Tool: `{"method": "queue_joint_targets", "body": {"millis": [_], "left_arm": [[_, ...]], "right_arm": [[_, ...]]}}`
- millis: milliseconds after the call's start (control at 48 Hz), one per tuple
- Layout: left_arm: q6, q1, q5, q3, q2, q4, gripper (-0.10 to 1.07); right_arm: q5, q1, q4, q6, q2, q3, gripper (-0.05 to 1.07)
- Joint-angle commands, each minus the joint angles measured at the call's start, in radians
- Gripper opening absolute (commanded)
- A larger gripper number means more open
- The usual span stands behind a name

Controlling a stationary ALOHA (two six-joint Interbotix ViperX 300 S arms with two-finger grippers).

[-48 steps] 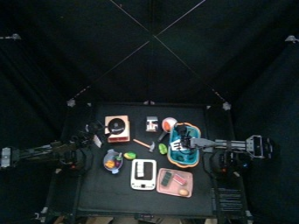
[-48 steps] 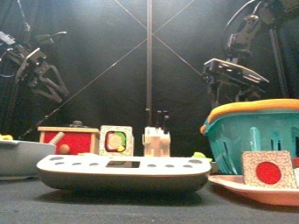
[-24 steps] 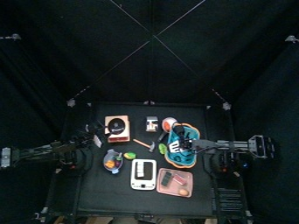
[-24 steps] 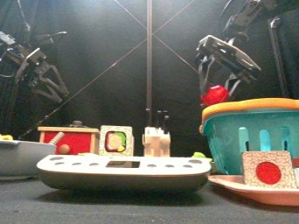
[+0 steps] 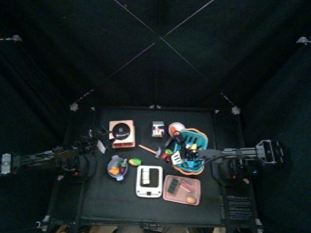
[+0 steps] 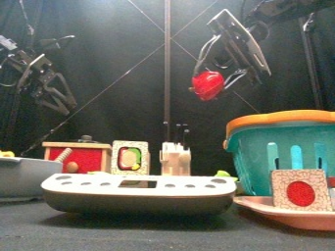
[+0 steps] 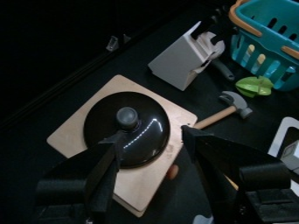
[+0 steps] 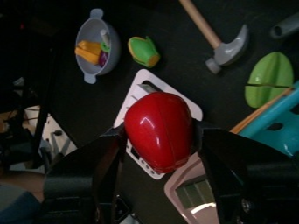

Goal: Place apple on stove

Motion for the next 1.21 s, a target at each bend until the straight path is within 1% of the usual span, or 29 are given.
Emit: {"method": "queue_joint_targets", "body": {"millis": [0, 292, 521, 688, 896, 1062, 1188], "left_arm": [[0.002, -0.002, -0.003, -0.012, 0.003, 0.005, 0.9], [0.002, -0.002, -0.003, -0.012, 0.003, 0.003, 0.9], [0.002, -0.002, -0.003, -0.011, 0.003, 0.002, 0.9], [0.002, -0.002, -0.003, -0.011, 0.003, 0.003, 0.9], [0.002, -0.002, -0.003, -0.011, 0.003, 0.003, 0.9], [0.002, -0.002, -0.003, -0.009, 0.003, 0.002, 0.9], [0.002, -0.002, -0.003, -0.011, 0.003, 0.002, 0.9]], "right_arm": [[-0.029, 0.029, -0.003, -0.002, 0.015, -0.025, 0.74], [-0.031, 0.117, -0.006, -0.002, 0.14, -0.092, 0.74], [-0.029, 0.152, -0.005, -0.002, 0.224, -0.124, 0.74], [-0.028, 0.155, -0.003, -0.002, 0.273, -0.132, 0.75], [-0.014, 0.152, -0.011, -0.002, 0.342, -0.166, 0.75], [0.037, 0.15, -0.018, -0.002, 0.38, -0.202, 0.76], [0.098, 0.149, -0.032, -0.002, 0.405, -0.235, 0.77]]}}
